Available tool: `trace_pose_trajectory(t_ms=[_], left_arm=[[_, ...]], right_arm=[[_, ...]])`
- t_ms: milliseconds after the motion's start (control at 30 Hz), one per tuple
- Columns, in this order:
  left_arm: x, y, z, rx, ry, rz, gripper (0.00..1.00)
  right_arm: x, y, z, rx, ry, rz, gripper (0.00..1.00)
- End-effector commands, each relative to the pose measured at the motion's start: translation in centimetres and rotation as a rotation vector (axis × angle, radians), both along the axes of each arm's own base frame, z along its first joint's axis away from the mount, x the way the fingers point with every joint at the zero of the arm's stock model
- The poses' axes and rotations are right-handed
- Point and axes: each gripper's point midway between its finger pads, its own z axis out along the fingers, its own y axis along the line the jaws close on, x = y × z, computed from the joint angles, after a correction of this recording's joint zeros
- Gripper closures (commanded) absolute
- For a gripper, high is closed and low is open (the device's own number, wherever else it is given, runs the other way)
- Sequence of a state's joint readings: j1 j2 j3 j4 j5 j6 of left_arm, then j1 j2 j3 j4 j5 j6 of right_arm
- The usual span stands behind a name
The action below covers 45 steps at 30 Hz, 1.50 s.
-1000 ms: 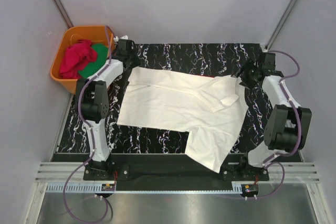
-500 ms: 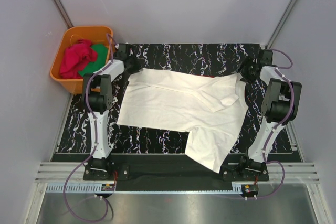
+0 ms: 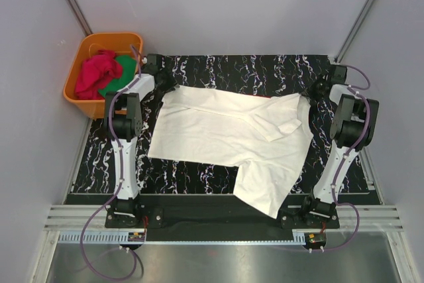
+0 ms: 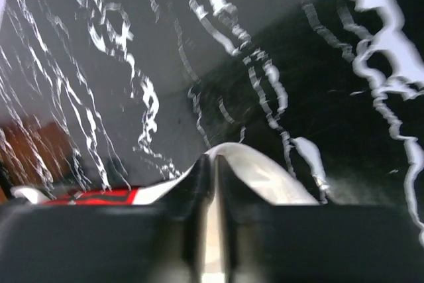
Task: Fold and stack the t-shirts
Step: Fold the tshirt
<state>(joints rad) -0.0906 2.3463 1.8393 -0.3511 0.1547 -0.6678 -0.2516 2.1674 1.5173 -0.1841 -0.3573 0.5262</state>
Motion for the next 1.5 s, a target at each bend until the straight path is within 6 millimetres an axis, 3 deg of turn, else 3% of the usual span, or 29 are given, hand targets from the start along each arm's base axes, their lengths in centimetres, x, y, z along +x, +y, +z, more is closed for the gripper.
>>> trace_pose_trajectory(t_ms=[0,67,167,300,400,467,567,667,733,800,867,900,933,967,1000,1033,1167,1233,1400,1433,1467], left_arm=[[0.0,0.3,-1.1,-0.037,0.052,0.038,0.66],[-0.2,0.7,-1.5,-0.043,0.065,0.06,0.66],[-0.6,0.9,-2.3,-0.06,0.075,0.078,0.67],[-0.7,1.5,-2.7,-0.045,0.077,0.089,0.68],[-0.7,1.8,-2.9,-0.046,0.077,0.088,0.69],[-0.4,1.5,-2.4,-0.057,0.061,0.07,0.69],[0.1,1.2,-0.1,-0.052,0.01,0.038,0.62],[0.6,1.2,3.7,-0.018,-0.058,0.02,0.45],[0.6,1.2,6.5,-0.003,-0.107,0.006,0.4],[0.2,1.2,7.8,0.005,-0.125,-0.002,0.38],[-0.4,1.2,9.4,0.021,-0.153,-0.017,0.38],[-1.0,1.1,9.0,0.029,-0.145,-0.03,0.38],[-1.3,0.9,9.7,0.027,-0.166,-0.039,0.38],[-1.6,0.8,9.6,0.022,-0.166,-0.049,0.38],[-2.4,0.2,8.6,0.001,-0.144,-0.072,0.39],[-2.4,0.0,8.7,-0.012,-0.156,-0.08,0.39],[-4.1,-2.6,8.1,-0.052,-0.143,-0.147,0.51],[-5.1,-4.2,8.1,-0.041,-0.144,-0.185,0.51],[-9.8,-13.3,9.7,-0.043,-0.21,-0.34,0.49],[-11.5,-17.0,9.9,-0.05,-0.242,-0.416,0.49],[-12.5,-18.6,9.8,-0.044,-0.251,-0.454,0.49]], right_arm=[[2.0,-2.9,2.2,-0.008,-0.096,-0.099,1.0],[1.6,-4.9,2.0,-0.042,-0.088,-0.174,1.0],[1.8,-6.1,1.9,-0.041,-0.115,-0.231,1.0],[2.6,-6.4,1.9,-0.035,-0.141,-0.241,1.0],[2.9,-5.8,0.9,0.016,-0.07,-0.215,1.0],[3.2,-5.4,0.4,0.033,-0.038,-0.182,0.91],[2.9,-5.6,0.6,0.014,-0.008,-0.16,0.82],[2.3,-5.9,1.8,-0.029,0.009,-0.145,0.74],[1.8,-6.1,3.0,-0.05,0.035,-0.135,0.6],[1.2,-6.3,3.9,-0.078,0.05,-0.125,0.49],[-0.2,-6.3,5.3,-0.103,0.087,-0.125,0.46],[-1.3,-6.2,5.1,-0.116,0.112,-0.131,0.43],[-1.8,-6.0,6.8,-0.127,0.085,-0.134,0.43],[-2.4,-5.9,7.4,-0.132,0.081,-0.133,0.42],[-3.7,-5.2,6.7,-0.117,0.104,-0.122,0.41],[-4.1,-4.7,8.1,-0.109,0.074,-0.115,0.41],[-7.2,-2.0,7.6,-0.046,0.098,-0.053,0.4],[-9.4,-1.1,7.0,-0.038,0.122,-0.045,0.39],[-13.7,1.4,5.0,0.037,0.144,-0.035,0.31],[-13.8,1.5,4.7,0.04,0.133,-0.039,0.29],[-14.1,1.8,4.4,0.048,0.133,-0.033,0.29]])
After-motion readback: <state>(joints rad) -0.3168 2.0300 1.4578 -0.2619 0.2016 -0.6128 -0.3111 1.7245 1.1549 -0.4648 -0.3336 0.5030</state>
